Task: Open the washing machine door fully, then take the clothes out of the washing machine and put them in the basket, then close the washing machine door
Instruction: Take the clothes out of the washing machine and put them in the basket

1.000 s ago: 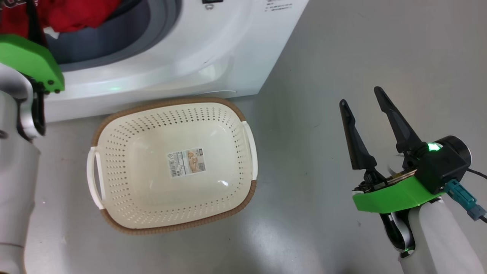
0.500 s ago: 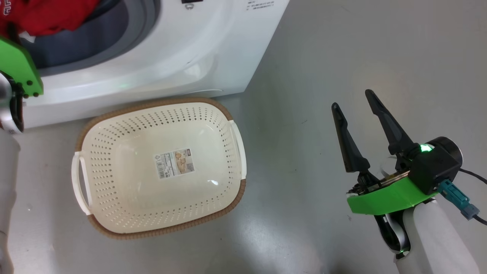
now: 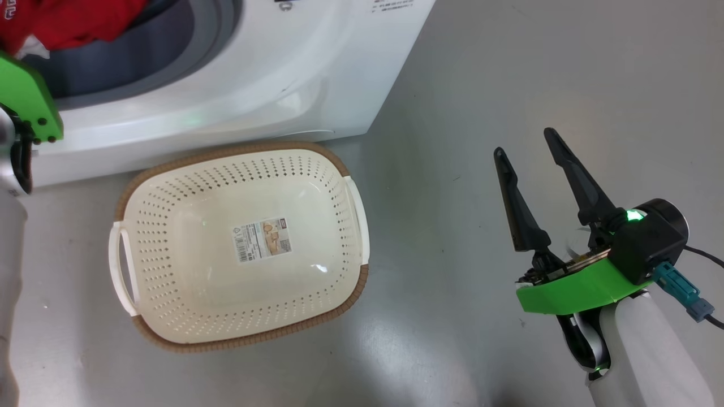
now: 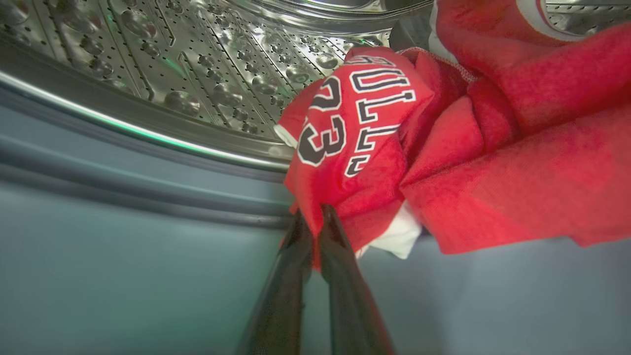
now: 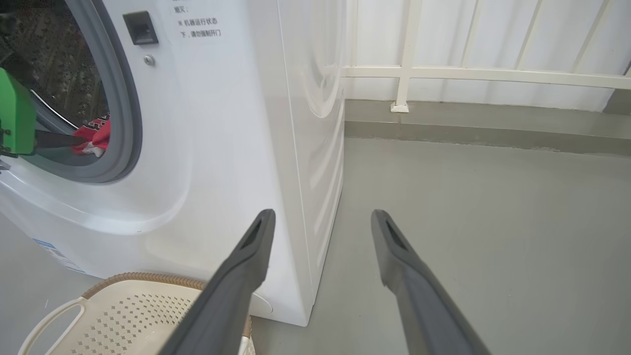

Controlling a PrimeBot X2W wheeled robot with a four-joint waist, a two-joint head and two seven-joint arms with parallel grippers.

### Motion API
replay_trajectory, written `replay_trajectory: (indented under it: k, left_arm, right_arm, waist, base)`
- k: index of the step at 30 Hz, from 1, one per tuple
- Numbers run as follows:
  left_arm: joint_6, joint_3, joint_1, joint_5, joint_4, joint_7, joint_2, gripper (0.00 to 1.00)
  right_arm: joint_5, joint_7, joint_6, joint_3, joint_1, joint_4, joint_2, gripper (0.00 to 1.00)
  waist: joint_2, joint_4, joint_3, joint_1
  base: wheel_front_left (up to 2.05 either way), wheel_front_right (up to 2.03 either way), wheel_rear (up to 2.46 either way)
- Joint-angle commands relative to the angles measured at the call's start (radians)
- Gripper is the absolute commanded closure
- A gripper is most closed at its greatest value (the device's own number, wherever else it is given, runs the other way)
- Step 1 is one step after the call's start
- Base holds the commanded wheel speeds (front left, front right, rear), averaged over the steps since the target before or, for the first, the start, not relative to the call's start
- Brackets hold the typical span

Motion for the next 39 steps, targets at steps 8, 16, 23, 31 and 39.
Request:
replay_trajectory:
  k: [8, 16, 23, 31, 39]
  left_arm:
    - [-0.018, -0.001, -0.021, -0.004, -0.023, -0.124, 0.024, 1.00]
    - [-0.033, -0.010, 0.012, -0.012, -0.028, -0.223, 0.005, 1.00]
    - [-0.046, -0.005, 0.064, -0.030, -0.050, -0.278, -0.014, 1.00]
    - [-0.048, 0.008, 0.161, -0.043, -0.152, -0.308, -0.016, 1.00]
    - [-0.021, 0.011, 0.300, -0.046, -0.305, -0.310, -0.018, 1.00]
  right_arm:
    - [0.009, -0.006, 0.003, 0.017, 0.000, -0.010, 0.000, 0.00]
    - [0.004, -0.006, 0.003, 0.009, 0.012, -0.005, 0.000, 0.00]
    - [-0.008, -0.006, 0.003, -0.006, 0.029, -0.006, 0.000, 0.00]
    - [-0.016, -0.006, 0.003, -0.010, 0.046, -0.008, 0.000, 0.00]
    - [-0.015, -0.006, 0.003, -0.013, 0.060, -0.003, 0.000, 0.00]
  waist:
    - [-0.0001, 0.017, -0.016, 0.0000]
    - [-0.0001, 0.033, -0.050, 0.0000]
    - [-0.0001, 0.054, -0.081, 0.0000]
    - [-0.0001, 0.075, -0.126, 0.0000]
    - [-0.0001, 0.090, -0.177, 0.0000]
  base:
    - [0.00, 0.00, 0.00]
    - [0.00, 0.00, 0.00]
    - [0.00, 0.00, 0.00]
    - [0.00, 0.00, 0.00]
    - [0.00, 0.00, 0.00]
